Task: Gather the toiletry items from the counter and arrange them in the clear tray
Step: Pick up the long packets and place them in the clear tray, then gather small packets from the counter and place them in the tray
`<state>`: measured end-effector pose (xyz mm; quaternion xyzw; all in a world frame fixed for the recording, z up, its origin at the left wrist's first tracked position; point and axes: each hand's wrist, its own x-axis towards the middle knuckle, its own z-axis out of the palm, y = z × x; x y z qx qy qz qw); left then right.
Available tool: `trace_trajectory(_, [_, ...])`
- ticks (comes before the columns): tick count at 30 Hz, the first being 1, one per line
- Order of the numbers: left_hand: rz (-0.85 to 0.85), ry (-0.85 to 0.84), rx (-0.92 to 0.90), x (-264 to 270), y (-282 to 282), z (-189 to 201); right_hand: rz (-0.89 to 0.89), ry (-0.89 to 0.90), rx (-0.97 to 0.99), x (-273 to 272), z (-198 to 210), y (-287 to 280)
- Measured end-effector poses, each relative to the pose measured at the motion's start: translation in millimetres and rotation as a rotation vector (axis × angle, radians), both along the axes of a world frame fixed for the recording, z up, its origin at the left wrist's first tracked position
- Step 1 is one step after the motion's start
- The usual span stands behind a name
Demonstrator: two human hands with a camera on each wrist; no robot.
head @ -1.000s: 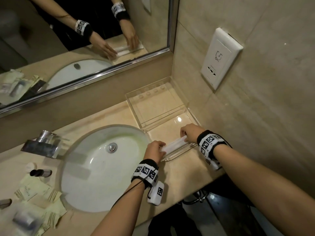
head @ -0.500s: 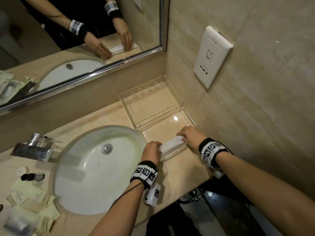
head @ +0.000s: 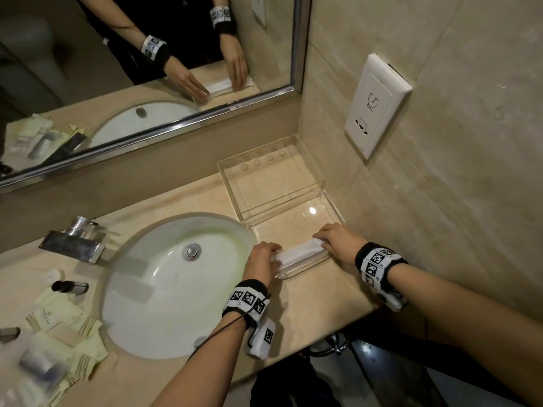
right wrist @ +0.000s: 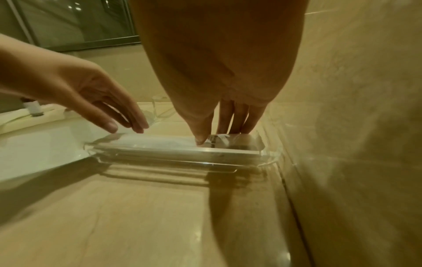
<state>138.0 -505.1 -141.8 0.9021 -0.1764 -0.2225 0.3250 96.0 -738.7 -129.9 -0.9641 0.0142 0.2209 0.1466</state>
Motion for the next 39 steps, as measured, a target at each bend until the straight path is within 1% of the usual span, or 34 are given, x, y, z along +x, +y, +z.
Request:
trace_trajectory(5, [0.122,-0.068,-0.065,-5.1,24.6,16.4,-0.008,-0.045,-0.001,6.1,9.8,12.6])
trace_trajectory(10, [0.299,-0.077,-0.099,-8.2,76.6,39.5,0.045,-0.131,0.108,32.9,24.5,61.1])
trace_trajectory(14, [0.498,-0.068,-0.064,-20.3,140.5,54.9,0.181,-0.187,0.214,59.3,40.7,128.5])
trace_trajectory(18, [0.685,-0.075,-0.006,-44.1,212.4,68.4,0.350,-0.228,0.312,78.9,56.9,211.9])
trace_trajectory(23, [0.908,-0.060,0.027,-77.2,293.9,79.6,0.523,-0.218,0.402,83.5,77.1,319.2])
trace_trajectory(26, [0.985,-0.031,0.046,-91.1,337.6,83.1,0.620,-0.210,0.427,81.3,81.6,376.7])
trace_trajectory(30, [1.070,-0.023,0.029,-98.9,395.3,73.5,0.689,-0.185,0.437,80.7,79.7,447.2])
trace_trajectory(33, [1.123,0.020,0.026,-99.7,436.8,61.8,0.704,-0.160,0.436,80.7,71.9,496.2])
trace_trajectory(36, [1.190,0.085,0.029,-98.3,476.5,47.6,0.688,-0.102,0.410,81.4,56.2,540.4])
trace_trajectory(39, [1.235,0.128,0.019,-94.9,511.5,30.8,0.611,-0.019,0.400,78.4,37.3,578.7])
